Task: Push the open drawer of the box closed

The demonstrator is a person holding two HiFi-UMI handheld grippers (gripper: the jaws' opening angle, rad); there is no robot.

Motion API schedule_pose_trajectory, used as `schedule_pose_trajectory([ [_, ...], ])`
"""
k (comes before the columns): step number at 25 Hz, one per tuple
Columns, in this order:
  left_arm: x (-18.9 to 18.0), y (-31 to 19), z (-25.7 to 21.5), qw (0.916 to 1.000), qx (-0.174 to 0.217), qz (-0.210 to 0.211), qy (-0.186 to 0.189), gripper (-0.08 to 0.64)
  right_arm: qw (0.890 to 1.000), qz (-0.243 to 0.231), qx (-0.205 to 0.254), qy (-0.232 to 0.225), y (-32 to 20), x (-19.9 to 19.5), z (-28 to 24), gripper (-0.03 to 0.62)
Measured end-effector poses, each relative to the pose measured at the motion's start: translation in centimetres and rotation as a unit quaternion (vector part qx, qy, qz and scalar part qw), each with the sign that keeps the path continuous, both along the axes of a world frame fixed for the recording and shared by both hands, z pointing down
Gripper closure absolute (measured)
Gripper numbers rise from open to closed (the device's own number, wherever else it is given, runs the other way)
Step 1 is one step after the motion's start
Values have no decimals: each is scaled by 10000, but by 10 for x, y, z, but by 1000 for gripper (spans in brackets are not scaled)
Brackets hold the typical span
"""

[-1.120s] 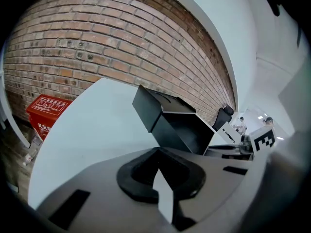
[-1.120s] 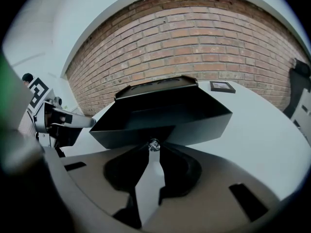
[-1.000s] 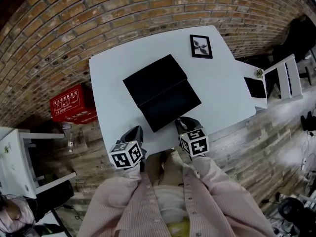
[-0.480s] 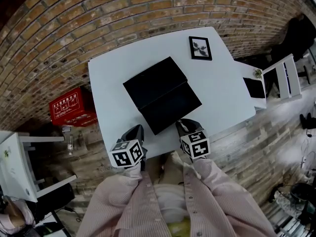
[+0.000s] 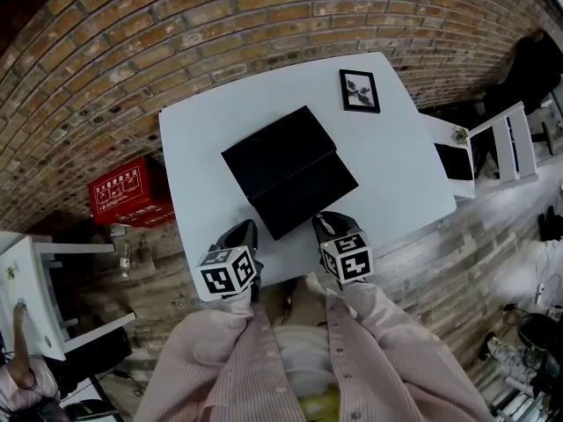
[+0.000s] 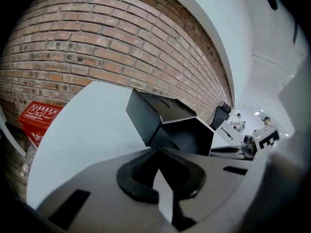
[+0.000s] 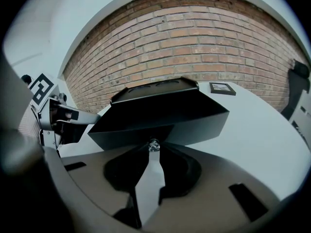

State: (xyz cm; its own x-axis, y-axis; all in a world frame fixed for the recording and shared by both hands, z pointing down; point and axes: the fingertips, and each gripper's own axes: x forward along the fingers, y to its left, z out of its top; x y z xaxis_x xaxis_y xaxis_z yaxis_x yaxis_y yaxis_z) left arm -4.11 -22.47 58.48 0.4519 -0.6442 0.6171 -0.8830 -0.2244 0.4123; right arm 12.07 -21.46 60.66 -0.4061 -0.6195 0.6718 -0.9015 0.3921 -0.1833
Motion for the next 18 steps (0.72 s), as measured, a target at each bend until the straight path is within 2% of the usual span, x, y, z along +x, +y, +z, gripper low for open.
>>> schedule_pose_trajectory([
  [18, -14, -25, -8, 9997, 112, -210, 87, 565, 9999, -104, 28, -47, -35, -17, 0, 518],
])
